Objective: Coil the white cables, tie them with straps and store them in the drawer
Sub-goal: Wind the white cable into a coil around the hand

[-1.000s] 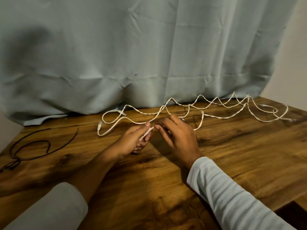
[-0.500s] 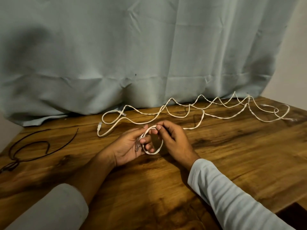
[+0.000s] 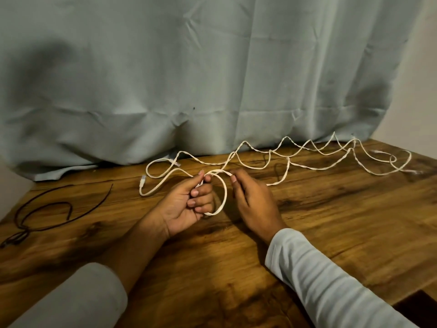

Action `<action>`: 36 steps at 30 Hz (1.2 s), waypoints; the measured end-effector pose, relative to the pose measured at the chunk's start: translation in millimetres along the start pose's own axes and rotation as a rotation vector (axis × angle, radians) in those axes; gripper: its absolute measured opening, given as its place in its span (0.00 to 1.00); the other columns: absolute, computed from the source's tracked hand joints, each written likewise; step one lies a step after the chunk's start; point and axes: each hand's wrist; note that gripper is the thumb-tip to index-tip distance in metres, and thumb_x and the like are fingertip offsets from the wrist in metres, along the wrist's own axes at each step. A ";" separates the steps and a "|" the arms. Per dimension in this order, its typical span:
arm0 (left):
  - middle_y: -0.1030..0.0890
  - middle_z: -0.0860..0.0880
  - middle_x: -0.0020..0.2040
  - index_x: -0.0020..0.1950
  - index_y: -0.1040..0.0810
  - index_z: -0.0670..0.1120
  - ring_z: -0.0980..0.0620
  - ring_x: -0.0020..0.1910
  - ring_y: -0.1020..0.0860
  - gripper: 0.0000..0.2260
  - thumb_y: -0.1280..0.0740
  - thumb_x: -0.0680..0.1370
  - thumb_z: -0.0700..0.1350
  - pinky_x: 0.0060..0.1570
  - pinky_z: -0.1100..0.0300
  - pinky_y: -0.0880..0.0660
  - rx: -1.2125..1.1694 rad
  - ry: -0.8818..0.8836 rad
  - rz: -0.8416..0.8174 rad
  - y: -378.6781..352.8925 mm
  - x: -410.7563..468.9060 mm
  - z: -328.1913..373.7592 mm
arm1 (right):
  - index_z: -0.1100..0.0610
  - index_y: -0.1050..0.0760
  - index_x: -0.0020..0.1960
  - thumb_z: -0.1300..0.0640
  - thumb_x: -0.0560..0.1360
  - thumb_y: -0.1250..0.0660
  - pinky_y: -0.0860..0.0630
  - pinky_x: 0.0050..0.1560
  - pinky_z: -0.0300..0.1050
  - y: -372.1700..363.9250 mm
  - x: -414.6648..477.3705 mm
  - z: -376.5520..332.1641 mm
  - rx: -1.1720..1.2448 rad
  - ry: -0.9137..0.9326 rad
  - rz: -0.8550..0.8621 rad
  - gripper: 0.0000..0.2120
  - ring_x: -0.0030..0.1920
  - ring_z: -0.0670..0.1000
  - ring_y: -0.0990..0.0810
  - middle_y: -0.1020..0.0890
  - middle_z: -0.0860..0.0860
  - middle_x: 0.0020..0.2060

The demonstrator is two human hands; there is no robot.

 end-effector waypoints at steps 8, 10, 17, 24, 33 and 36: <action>0.34 0.53 0.25 0.46 0.26 0.45 0.58 0.20 0.36 0.11 0.42 0.84 0.49 0.24 0.64 0.36 -0.027 -0.035 0.019 -2.4 -2.3 2.1 | 0.48 0.31 0.69 0.55 0.83 0.41 0.21 0.45 0.52 -1.7 3.5 -7.0 -0.258 0.061 -0.016 0.15 0.48 0.57 0.18 0.17 0.53 0.53; 0.30 0.53 0.27 0.46 0.25 0.46 0.56 0.23 0.31 0.11 0.42 0.84 0.48 0.27 0.63 0.30 -0.033 -0.061 0.074 -1.9 -2.6 1.4 | 0.48 0.33 0.66 0.52 0.84 0.43 0.22 0.44 0.53 -5.8 4.0 -7.9 -0.299 0.046 -0.103 0.11 0.45 0.59 0.18 0.17 0.54 0.47; 0.14 0.41 0.55 0.46 0.24 0.45 0.47 0.49 0.13 0.16 0.46 0.86 0.50 0.40 0.61 0.17 -0.209 -0.305 0.266 5.5 4.8 17.2 | 0.53 0.32 0.67 0.48 0.82 0.40 0.24 0.49 0.53 -24.8 7.8 -19.5 -0.583 0.077 -0.247 0.16 0.53 0.61 0.18 0.17 0.56 0.55; 0.23 0.36 0.69 0.47 0.24 0.44 0.38 0.69 0.24 0.15 0.45 0.87 0.48 0.68 0.46 0.27 -0.167 -0.398 0.398 13.8 14.7 26.1 | 0.56 0.27 0.62 0.56 0.84 0.42 0.24 0.44 0.53 -42.3 9.1 -44.0 -0.614 0.148 -0.381 0.10 0.51 0.63 0.16 0.16 0.57 0.54; 0.14 0.51 0.59 0.50 0.19 0.49 0.52 0.66 0.21 0.12 0.41 0.86 0.47 0.74 0.46 0.31 0.747 -0.429 0.417 34.7 13.1 8.6 | 0.50 0.22 0.56 0.46 0.82 0.42 0.29 0.56 0.51 -9.8 5.4 -46.2 -0.363 0.373 -0.377 0.13 0.52 0.52 0.19 0.16 0.50 0.50; 0.14 0.51 0.49 0.48 0.18 0.54 0.51 0.51 0.16 0.14 0.42 0.86 0.47 0.59 0.47 0.22 0.912 -0.370 0.368 27.0 7.9 5.3 | 0.50 0.23 0.64 0.51 0.84 0.39 0.25 0.55 0.48 -1.4 5.1 -40.0 -0.135 0.247 -0.217 0.12 0.54 0.50 0.21 0.18 0.49 0.56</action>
Point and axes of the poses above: each hand's wrist, its own x-axis towards the middle knuckle, its own y-axis out of the back of the hand, z = x × y
